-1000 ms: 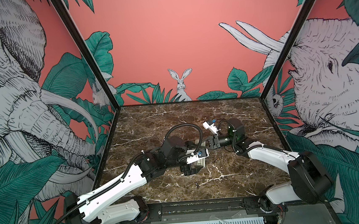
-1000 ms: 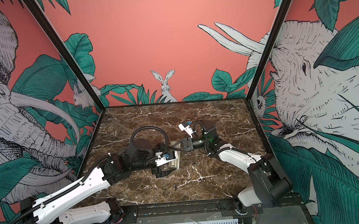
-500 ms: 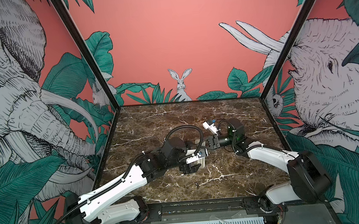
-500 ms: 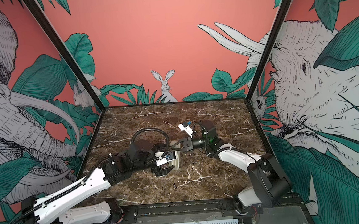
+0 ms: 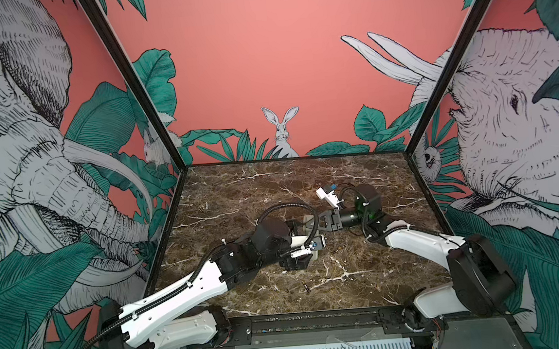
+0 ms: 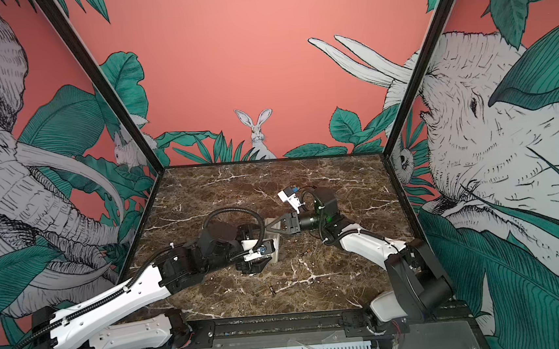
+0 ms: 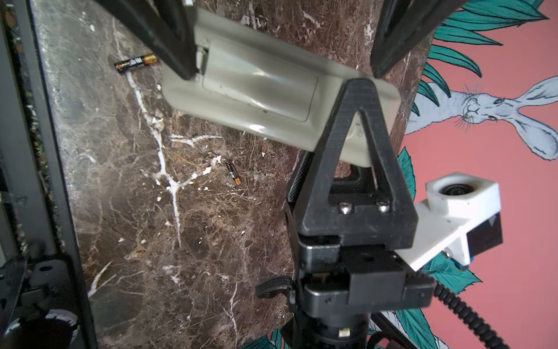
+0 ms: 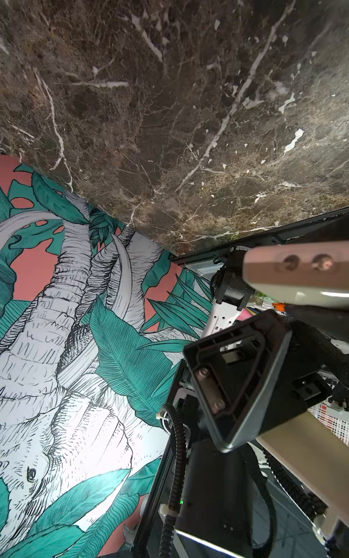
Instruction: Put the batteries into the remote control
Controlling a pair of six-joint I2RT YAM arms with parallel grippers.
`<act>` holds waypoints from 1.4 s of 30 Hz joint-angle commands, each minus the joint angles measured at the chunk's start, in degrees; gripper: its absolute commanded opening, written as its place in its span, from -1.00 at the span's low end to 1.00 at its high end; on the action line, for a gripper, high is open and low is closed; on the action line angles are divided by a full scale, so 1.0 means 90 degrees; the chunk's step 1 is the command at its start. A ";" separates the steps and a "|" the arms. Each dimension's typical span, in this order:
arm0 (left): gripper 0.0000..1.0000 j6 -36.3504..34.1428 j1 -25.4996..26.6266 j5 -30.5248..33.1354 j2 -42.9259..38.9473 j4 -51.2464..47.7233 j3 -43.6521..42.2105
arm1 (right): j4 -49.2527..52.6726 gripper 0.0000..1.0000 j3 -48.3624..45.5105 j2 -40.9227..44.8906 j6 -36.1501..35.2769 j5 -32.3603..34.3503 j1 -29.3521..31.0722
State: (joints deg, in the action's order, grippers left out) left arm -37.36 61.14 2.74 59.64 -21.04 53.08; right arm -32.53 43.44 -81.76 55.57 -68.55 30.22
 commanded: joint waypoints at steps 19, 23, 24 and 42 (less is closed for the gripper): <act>0.83 -0.0920 0.0484 0.1617 0.0088 0.0338 -0.0107 | -0.0400 -1.00 0.0107 -0.0081 0.0271 -0.0395 0.0168; 0.84 -0.0946 0.0487 0.1799 0.0092 0.0410 -0.0107 | -0.0158 -1.00 0.0124 -0.0048 0.0088 -0.0386 0.0168; 0.84 -0.0930 0.0489 0.1828 0.0107 0.0415 -0.0097 | -0.0073 -1.00 0.0134 -0.0029 0.0031 -0.0386 0.0168; 0.84 -0.0761 0.0486 0.1911 -0.0038 0.0500 -0.0007 | 0.0542 -1.00 0.0144 0.0147 -0.0410 -0.0332 0.0168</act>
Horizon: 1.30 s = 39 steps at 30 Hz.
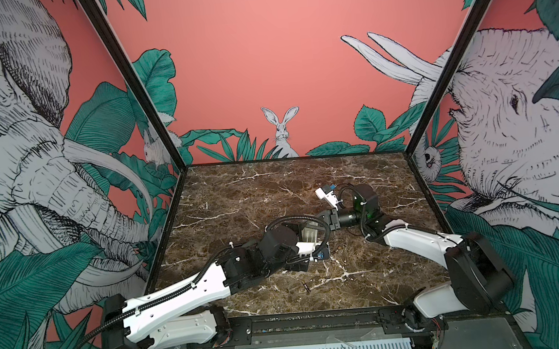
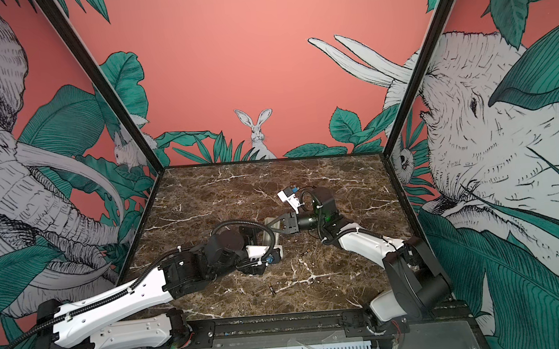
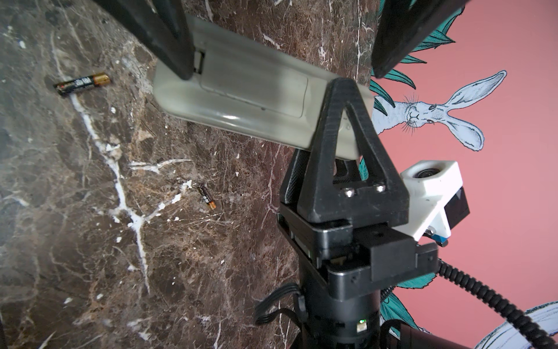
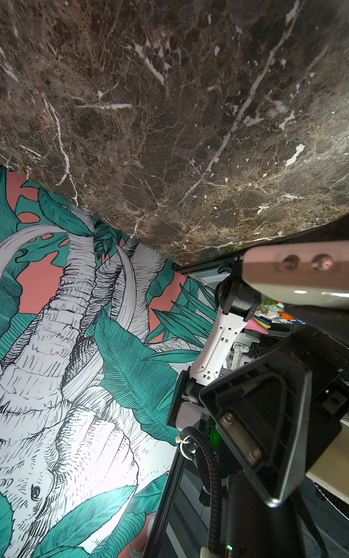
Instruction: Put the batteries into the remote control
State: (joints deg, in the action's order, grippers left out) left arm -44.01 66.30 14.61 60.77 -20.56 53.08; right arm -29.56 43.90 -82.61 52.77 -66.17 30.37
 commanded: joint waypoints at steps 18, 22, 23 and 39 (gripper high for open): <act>0.83 -0.0138 -0.0083 0.0657 -0.0420 0.0526 -0.0029 | 0.0866 -1.00 0.0169 0.0167 -0.0625 -0.0532 0.0151; 0.83 -0.0121 -0.0082 0.0616 -0.0438 0.0513 -0.0038 | 0.0872 -1.00 0.0176 0.0148 -0.0630 -0.0538 0.0151; 0.83 -0.0115 -0.0082 0.0598 -0.0432 0.0490 -0.0038 | 0.0865 -1.00 0.0183 0.0153 -0.0632 -0.0541 0.0151; 0.85 0.0203 -0.0082 0.0149 -0.0249 0.0167 0.0029 | 0.0794 -1.00 0.0161 0.0224 -0.0532 -0.0489 -0.0013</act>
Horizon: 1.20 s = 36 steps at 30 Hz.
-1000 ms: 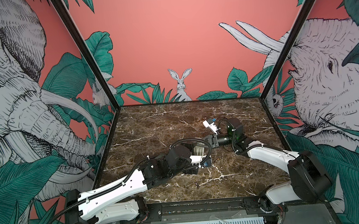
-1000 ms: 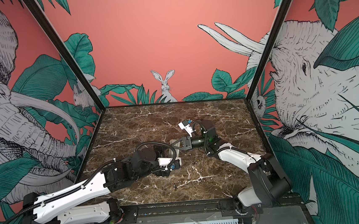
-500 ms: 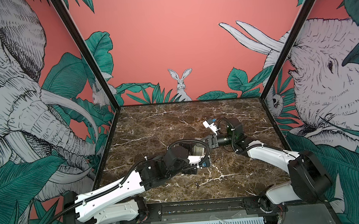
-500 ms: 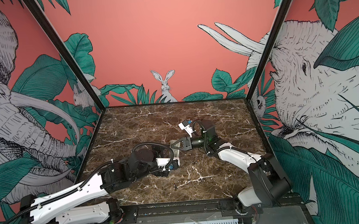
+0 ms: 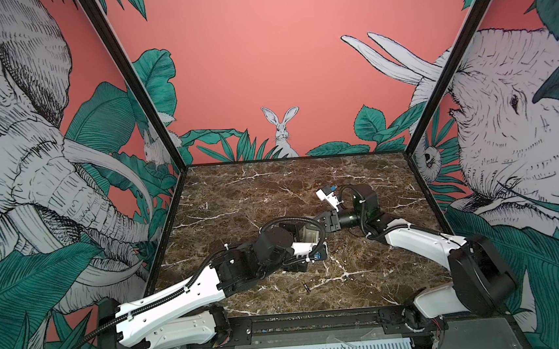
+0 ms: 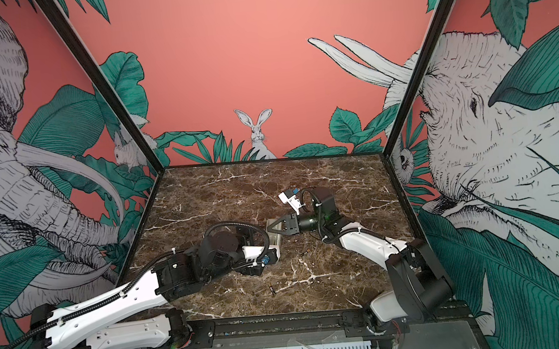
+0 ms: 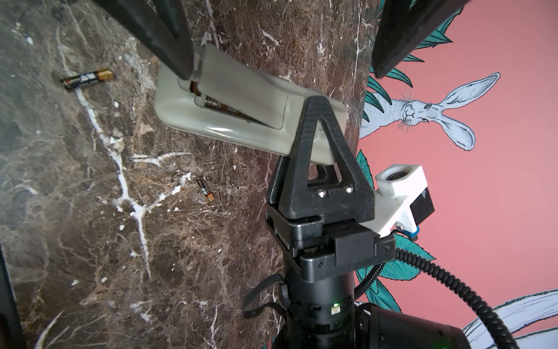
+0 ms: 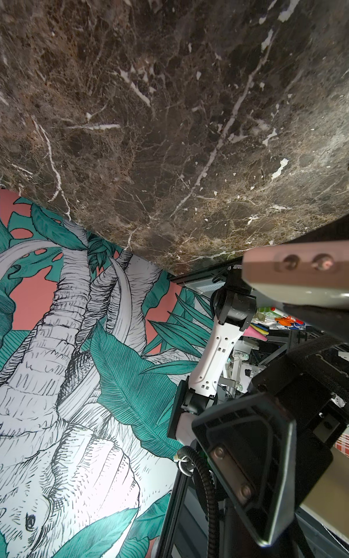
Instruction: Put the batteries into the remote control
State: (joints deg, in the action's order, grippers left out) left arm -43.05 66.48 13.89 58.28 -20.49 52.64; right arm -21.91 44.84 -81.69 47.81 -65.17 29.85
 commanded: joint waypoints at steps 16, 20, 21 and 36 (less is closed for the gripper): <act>0.89 0.0577 -0.0092 -0.0171 0.0346 -0.0078 0.0197 | -0.0726 -1.00 -0.0128 0.0097 0.0493 -0.0542 -0.0216; 0.91 0.0714 -0.0098 -0.0219 0.0238 -0.0087 0.0168 | -0.0731 -1.00 -0.0145 0.0131 0.0499 -0.0518 -0.0301; 0.91 0.0767 -0.0096 -0.0227 0.0205 -0.0087 0.0157 | -0.0728 -1.00 -0.0148 0.0148 0.0503 -0.0495 -0.0330; 0.99 0.2703 -0.0109 0.0508 0.0094 0.0275 0.0173 | -0.0059 -1.00 -0.0086 0.0397 -0.0070 -0.0148 -0.0848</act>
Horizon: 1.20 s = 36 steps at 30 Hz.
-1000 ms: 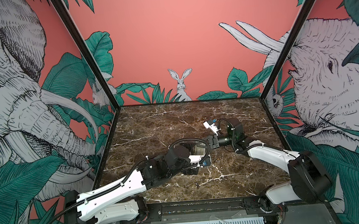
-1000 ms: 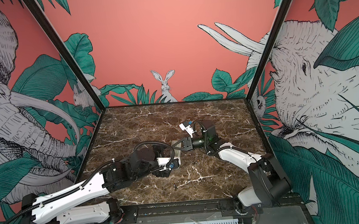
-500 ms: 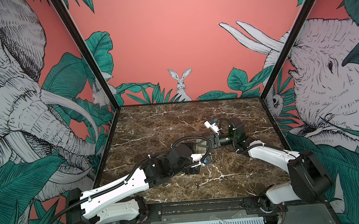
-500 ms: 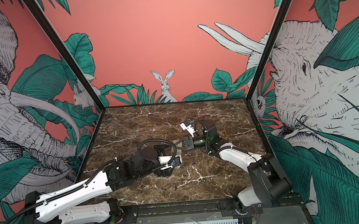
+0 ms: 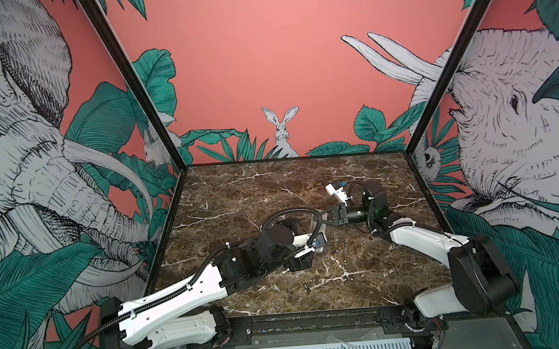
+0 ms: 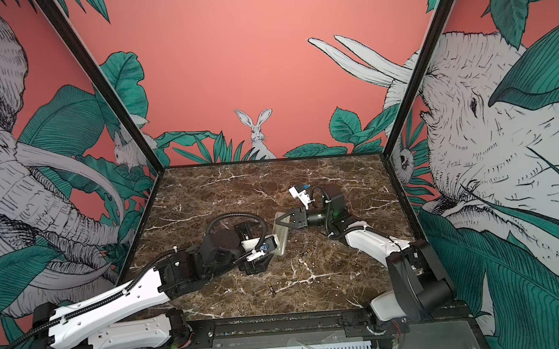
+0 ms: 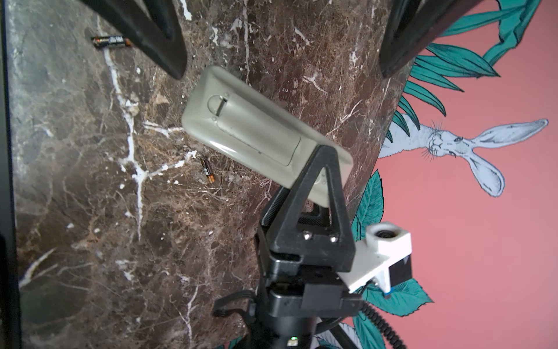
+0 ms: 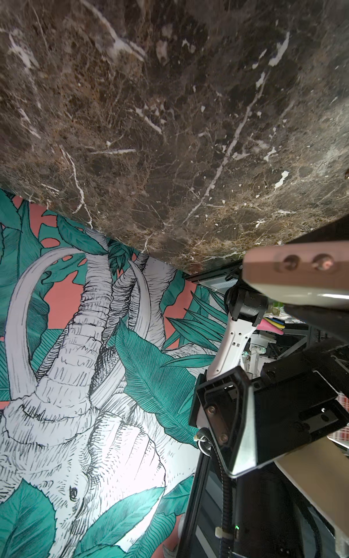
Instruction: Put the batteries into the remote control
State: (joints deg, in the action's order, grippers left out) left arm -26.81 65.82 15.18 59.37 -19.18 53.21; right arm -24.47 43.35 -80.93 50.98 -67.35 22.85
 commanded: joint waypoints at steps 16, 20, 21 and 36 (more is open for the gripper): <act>0.89 0.4434 -0.0674 -0.0599 0.0171 0.0926 -0.0470 | 0.2985 -1.00 0.0638 0.0757 -0.2896 0.1982 -0.0034; 0.85 0.4854 -0.0678 -0.0882 0.0471 0.1214 -0.0495 | 0.3222 -1.00 0.0788 0.0842 -0.3134 0.2537 0.0072; 0.85 0.4905 -0.0673 -0.0991 0.0539 0.1278 -0.0485 | 0.3358 -1.00 0.0881 0.0855 -0.3257 0.2699 0.0110; 0.67 0.5425 -0.0907 -0.2067 0.1434 0.2293 -0.0620 | 0.3740 -1.00 0.1308 0.0710 -0.3671 0.3167 0.0352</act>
State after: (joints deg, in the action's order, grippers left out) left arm 20.05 57.91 -0.91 71.99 -2.31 47.90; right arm 9.87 54.17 -74.63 19.20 -39.31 25.52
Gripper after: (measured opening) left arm 0.844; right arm 0.217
